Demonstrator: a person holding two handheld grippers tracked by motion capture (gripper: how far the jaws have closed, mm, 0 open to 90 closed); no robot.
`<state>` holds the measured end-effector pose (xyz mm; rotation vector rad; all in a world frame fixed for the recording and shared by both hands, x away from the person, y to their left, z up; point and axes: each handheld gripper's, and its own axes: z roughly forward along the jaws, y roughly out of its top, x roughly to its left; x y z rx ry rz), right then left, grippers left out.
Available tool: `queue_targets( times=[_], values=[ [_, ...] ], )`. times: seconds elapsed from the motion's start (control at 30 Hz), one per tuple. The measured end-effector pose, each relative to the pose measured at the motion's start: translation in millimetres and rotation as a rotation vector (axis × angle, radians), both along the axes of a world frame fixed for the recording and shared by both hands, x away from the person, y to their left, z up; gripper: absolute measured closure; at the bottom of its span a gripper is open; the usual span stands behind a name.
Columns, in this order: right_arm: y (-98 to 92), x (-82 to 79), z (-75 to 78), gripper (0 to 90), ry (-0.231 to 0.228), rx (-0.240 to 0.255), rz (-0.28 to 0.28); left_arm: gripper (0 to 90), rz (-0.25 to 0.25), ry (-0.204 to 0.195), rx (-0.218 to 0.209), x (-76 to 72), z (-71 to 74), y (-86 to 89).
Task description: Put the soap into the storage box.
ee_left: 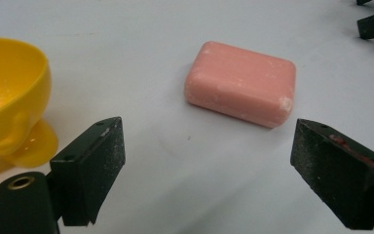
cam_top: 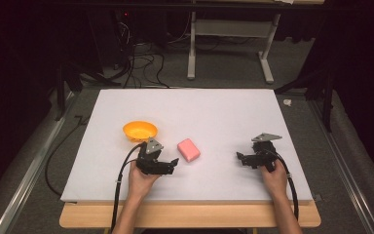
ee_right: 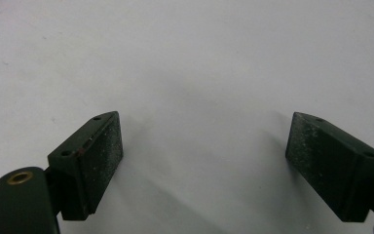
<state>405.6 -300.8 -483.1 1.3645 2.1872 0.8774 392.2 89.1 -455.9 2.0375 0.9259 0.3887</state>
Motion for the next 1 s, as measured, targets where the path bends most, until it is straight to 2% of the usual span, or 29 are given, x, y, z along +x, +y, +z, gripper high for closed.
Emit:
queue_targets(
  times=[0.43, 1.0],
  values=[
    [0.0, 0.0, 0.1, 14.2, 0.0, 0.0, 0.001, 9.4, -0.026, 0.001, -0.024, 2.2, 3.8, -14.6],
    [0.0, 0.0, 0.1, 14.3, 0.0, -0.001, 0.0, 5.2, -0.063, 0.006, -0.006, 13.7, 9.3, -38.5]
  ],
)
